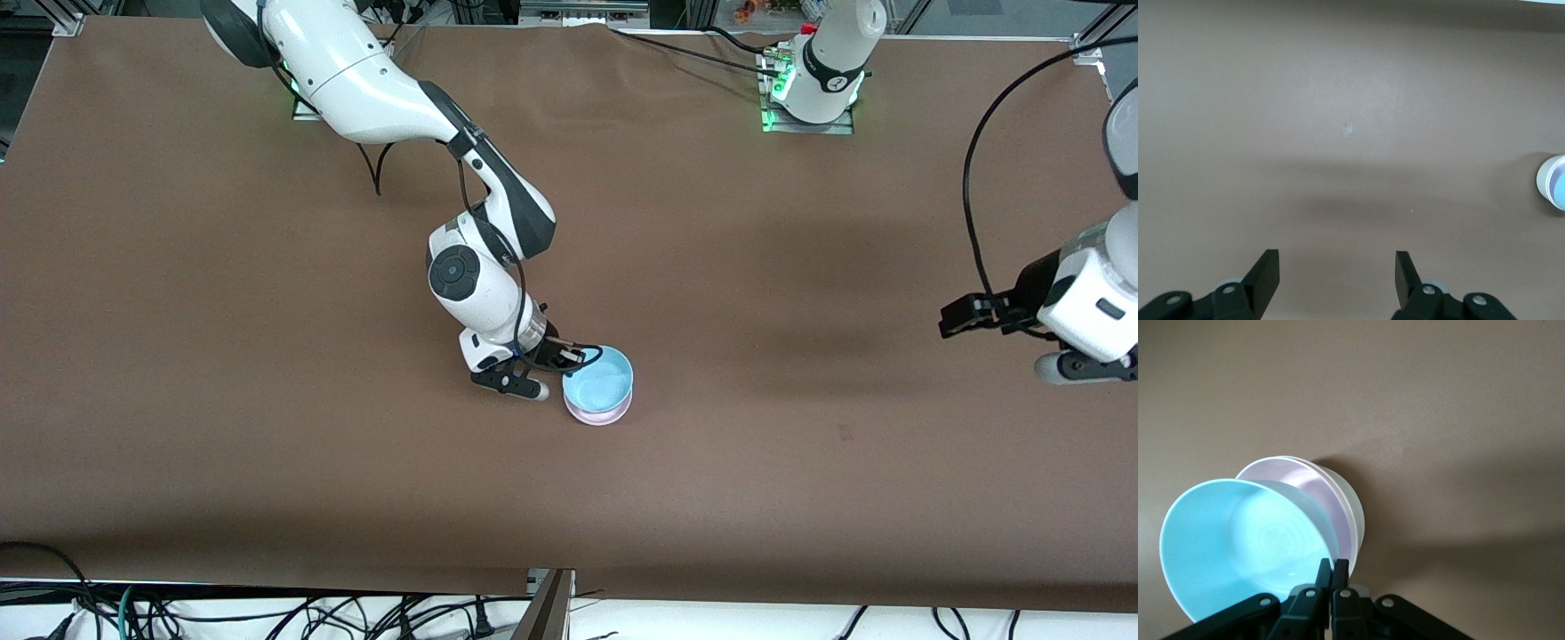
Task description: Stack pink and blue bowls on white bowl
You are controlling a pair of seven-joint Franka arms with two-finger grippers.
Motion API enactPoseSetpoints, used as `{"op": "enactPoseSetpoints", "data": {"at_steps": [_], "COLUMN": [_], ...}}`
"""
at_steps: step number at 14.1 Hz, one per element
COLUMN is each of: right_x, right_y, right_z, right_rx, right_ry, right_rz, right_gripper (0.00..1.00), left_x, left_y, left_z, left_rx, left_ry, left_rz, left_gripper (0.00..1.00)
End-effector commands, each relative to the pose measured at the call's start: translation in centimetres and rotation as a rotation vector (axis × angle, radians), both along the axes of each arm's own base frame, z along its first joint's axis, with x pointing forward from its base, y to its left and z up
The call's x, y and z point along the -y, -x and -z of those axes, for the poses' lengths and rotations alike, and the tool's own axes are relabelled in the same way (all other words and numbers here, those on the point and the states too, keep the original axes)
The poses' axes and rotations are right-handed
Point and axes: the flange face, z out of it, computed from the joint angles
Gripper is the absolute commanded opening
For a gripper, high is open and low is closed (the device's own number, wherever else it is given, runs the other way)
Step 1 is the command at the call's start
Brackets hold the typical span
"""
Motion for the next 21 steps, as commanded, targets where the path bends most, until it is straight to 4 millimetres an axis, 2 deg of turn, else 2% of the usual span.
{"op": "enactPoseSetpoints", "data": {"at_steps": [1, 2, 4, 6, 7, 10, 12, 13, 15, 16, 17, 20, 21], "right_x": [-0.4, -0.4, -0.4, -0.4, -0.1, -0.1, 0.6, 2.0, 5.1, 7.4, 10.5, 21.6, 24.6], "right_y": [-0.6, -0.6, -0.6, -0.6, -0.8, -0.8, -1.0, -1.7, -2.6, -3.1, -3.8, -4.9, -4.8], "right_z": [-0.1, -0.1, 0.0, -0.1, -0.2, -0.7, -1.6, -2.9, -5.8, -7.7, -10.5, -16.8, -17.9], "right_rx": [0.028, 0.029, 0.026, 0.029, 0.026, 0.023, -0.010, -0.029, -0.046, -0.057, -0.066, -0.153, -0.193], "right_ry": [0.003, 0.003, 0.002, 0.003, 0.002, 0.002, 0.026, 0.049, 0.136, 0.183, 0.215, 0.257, 0.252], "right_rz": [-0.008, -0.006, -0.004, -0.006, 0.001, -0.003, -0.016, -0.019, -0.134, -0.213, -0.277, -0.484, -0.524], "right_gripper": [0.00, 0.00, 0.02, 0.99, 1.00, 1.00, 1.00, 1.00, 1.00, 1.00, 1.00, 1.00, 1.00], "left_x": [0.0, 0.0, -0.5, -0.6, -0.6, -0.4, 0.0, 0.1, 0.1, 0.2, 0.2, 0.3, 0.3], "left_y": [4.4, 5.5, 5.8, 5.3, 5.2, 5.1, 5.3, 5.3, 5.2, 5.3, 5.6, 7.4, 7.9], "left_z": [-4.9, -6.2, -6.2, -4.2, -3.4, -3.1, -2.7, -2.7, -2.5, -2.1, -2.1, -1.4, -1.3], "left_rx": [-0.005, -0.007, -0.018, -0.036, -0.032, -0.033, -0.042, -0.041, -0.038, -0.031, -0.018, 0.007, 0.011], "left_ry": [-0.003, -0.005, 0.006, 0.006, 0.006, 0.006, 0.006, 0.006, 0.005, 0.003, -0.002, -0.009, -0.011], "left_rz": [0.021, 0.021, 0.014, 0.012, 0.012, 0.016, 0.022, 0.023, 0.025, 0.025, 0.025, 0.025, 0.025], "left_gripper": [0.79, 0.79, 0.79, 0.79, 0.79, 0.80, 0.80, 0.80, 0.80, 0.80, 0.80, 0.80, 0.80]}}
